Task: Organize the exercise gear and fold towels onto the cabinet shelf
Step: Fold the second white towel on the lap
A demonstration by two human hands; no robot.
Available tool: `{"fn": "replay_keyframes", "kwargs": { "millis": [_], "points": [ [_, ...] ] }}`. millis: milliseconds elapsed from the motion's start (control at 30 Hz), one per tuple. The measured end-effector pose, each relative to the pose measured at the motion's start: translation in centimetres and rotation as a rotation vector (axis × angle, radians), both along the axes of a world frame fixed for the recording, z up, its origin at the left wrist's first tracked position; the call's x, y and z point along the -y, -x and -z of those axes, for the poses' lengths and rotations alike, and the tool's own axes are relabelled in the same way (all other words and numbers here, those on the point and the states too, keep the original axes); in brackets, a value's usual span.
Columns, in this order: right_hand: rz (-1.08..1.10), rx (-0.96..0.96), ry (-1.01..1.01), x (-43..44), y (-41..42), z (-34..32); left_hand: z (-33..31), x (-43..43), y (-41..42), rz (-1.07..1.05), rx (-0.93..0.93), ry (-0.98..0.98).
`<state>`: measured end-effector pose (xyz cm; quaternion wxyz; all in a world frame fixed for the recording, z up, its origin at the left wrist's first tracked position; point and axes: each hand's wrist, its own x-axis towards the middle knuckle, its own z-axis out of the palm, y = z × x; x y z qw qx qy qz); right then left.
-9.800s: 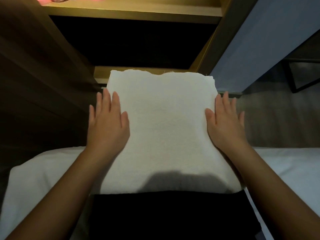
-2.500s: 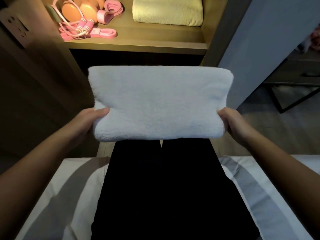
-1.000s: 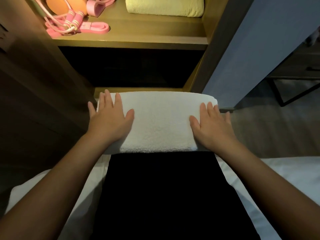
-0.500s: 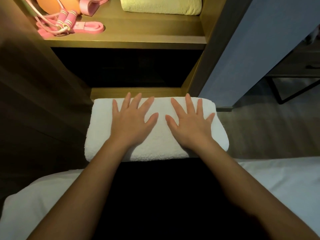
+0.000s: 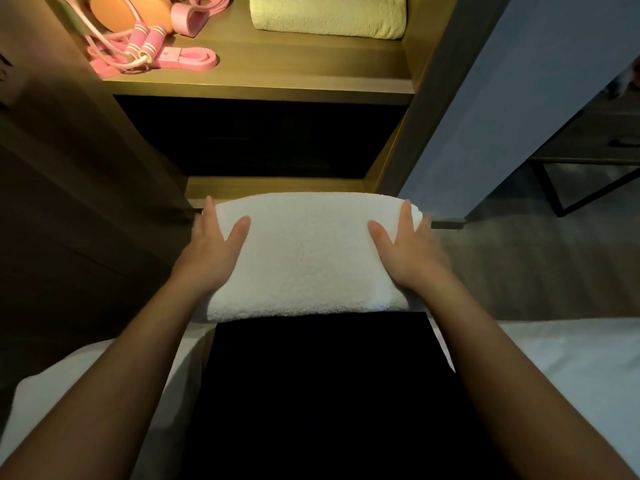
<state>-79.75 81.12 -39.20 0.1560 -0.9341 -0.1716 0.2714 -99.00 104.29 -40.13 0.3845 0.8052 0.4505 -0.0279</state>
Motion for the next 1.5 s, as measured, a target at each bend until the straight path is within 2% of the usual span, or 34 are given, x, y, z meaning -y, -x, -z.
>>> {"fn": "replay_keyframes", "kwargs": {
  "millis": [100, 200, 300, 367, 467, 500, 600, 633, 700, 833, 900, 967, 1033, 1100, 1133, 1200, 1267, 1333, 1500],
  "points": [
    [0.103, -0.123, -0.092, 0.8, -1.1, -0.2, 0.4, -0.9, 0.5, -0.289, 0.035, 0.350],
    [0.230, -0.309, -0.137, 1.8, -3.0, -0.2, -0.2, -2.0, 1.3, -0.335, 0.105, 0.706],
    [0.354, -0.650, -0.297, 2.3, -4.4, -0.6, -1.5, -3.1, 1.2, -0.305, 0.082, 0.732],
    [0.374, -0.725, -0.301, 2.3, -4.8, -1.3, -2.3, -3.2, 0.8, -0.328, 0.037, 0.699],
    [0.425, -0.752, -0.361, 2.1, -4.6, -2.1, -3.0, -2.6, 0.1, -0.382, 0.103, 0.721],
    [0.429, -0.696, -0.374, 2.1, -4.5, -2.2, -3.0, -2.3, 0.0, -0.388, 0.118, 0.642],
    [0.421, -0.272, -0.390, 2.0, -4.9, -2.3, -3.2, -2.4, -0.3, -0.387, 0.173, 0.184],
    [0.407, -0.192, -0.411, 2.1, -5.1, -2.3, -3.2, -2.6, -0.3, -0.374, 0.193, 0.114],
    [0.389, -0.196, -0.429, 2.0, -5.3, -1.9, -3.0, -3.0, -0.5, -0.352, 0.166, 0.112],
    [0.371, -0.289, -0.290, 2.4, -4.8, -0.6, -2.2, -2.5, -0.3, -0.321, -0.056, 0.214],
    [0.285, -0.297, -0.187, 2.3, -5.0, -1.2, -2.6, -2.4, -0.6, -0.264, -0.126, 0.129],
    [0.162, -0.139, -0.080, 1.8, -5.5, -2.3, -3.8, -2.5, -0.8, -0.151, -0.128, -0.170],
    [0.037, 0.105, -0.088, 0.9, -4.6, -3.7, -5.3, -1.0, -1.0, 0.022, 0.044, -0.430],
    [-0.179, 0.333, -0.230, 0.0, -1.6, -4.8, -6.1, 1.9, -1.3, 0.255, 0.242, -0.493],
    [-0.319, 0.408, -0.283, -0.3, 0.0, -4.9, -6.0, 3.6, -1.4, 0.414, 0.243, -0.519],
    [-0.577, 0.413, -0.250, -0.3, 2.6, -4.4, -4.9, 6.0, -1.3, 0.700, 0.064, -0.597],
    [-0.704, 0.337, -0.105, 0.0, 3.3, -3.3, -3.4, 6.4, -1.5, 0.810, -0.119, -0.633],
    [-0.729, 0.316, -0.039, 0.1, 2.8, -2.5, -2.7, 5.8, -1.9, 0.832, -0.153, -0.675],
    [-0.794, 0.377, -0.052, 0.6, 3.0, -2.2, -2.4, 6.9, -1.0, 0.854, -0.114, -0.812]
  ]
}}
